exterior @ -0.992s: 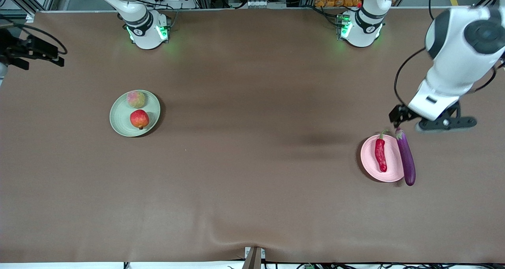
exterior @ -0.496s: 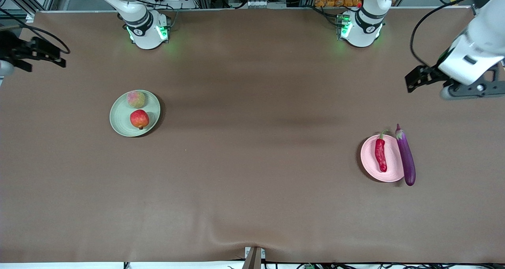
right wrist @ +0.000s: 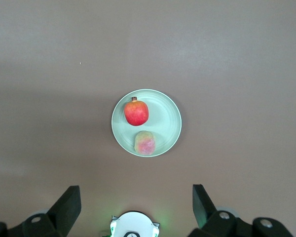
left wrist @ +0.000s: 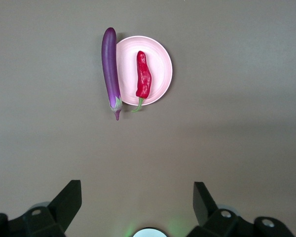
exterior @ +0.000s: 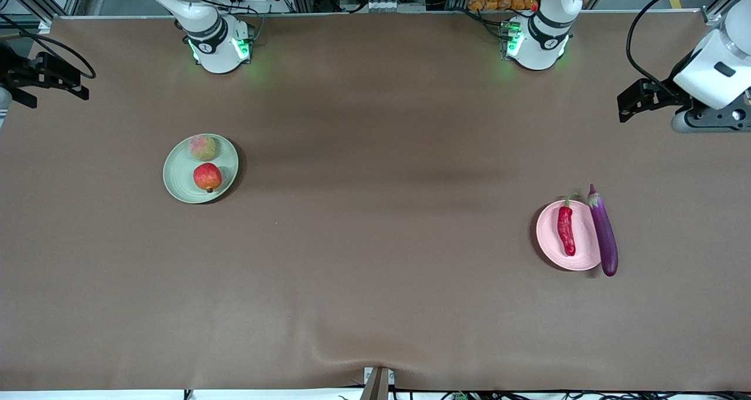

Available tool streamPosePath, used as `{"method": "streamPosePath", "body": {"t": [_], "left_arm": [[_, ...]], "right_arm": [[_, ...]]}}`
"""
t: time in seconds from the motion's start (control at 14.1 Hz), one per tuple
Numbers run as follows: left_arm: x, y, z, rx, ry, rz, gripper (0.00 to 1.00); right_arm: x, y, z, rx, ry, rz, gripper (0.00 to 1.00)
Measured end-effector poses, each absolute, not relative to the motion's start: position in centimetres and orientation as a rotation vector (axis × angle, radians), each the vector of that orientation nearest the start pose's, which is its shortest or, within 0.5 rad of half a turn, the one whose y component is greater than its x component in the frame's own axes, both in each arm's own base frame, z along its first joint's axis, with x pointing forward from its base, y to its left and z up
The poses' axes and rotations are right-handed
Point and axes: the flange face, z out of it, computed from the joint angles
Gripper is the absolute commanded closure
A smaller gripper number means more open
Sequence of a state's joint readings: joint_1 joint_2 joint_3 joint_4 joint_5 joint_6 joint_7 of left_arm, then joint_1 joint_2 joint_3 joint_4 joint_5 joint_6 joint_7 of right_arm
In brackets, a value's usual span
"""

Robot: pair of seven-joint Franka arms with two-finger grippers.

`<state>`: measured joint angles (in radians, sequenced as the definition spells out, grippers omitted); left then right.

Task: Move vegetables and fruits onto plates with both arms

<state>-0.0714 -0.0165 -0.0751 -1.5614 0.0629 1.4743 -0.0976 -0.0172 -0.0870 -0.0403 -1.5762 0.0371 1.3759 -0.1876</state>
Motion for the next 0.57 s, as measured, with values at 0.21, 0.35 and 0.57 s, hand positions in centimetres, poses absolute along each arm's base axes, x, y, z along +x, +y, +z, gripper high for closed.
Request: {"method": "streamPosePath", "body": {"t": [0.21, 0.35, 0.57], "left_arm": [[53.74, -7.10, 62.74, -3.067, 0.067, 0.102, 0.00], [53.72, -7.28, 62.74, -3.067, 0.072, 0.102, 0.00], [53.73, -7.37, 62.66, -3.067, 0.075, 0.106, 0.00]], "right_arm": [[50.35, -2.57, 65.25, -3.078, -0.209, 0.159, 0.00], [50.38, -2.60, 65.18, -3.081, -0.202, 0.158, 0.00], [50.44, -2.61, 65.12, -3.090, -0.120, 0.156, 0.00]]}}
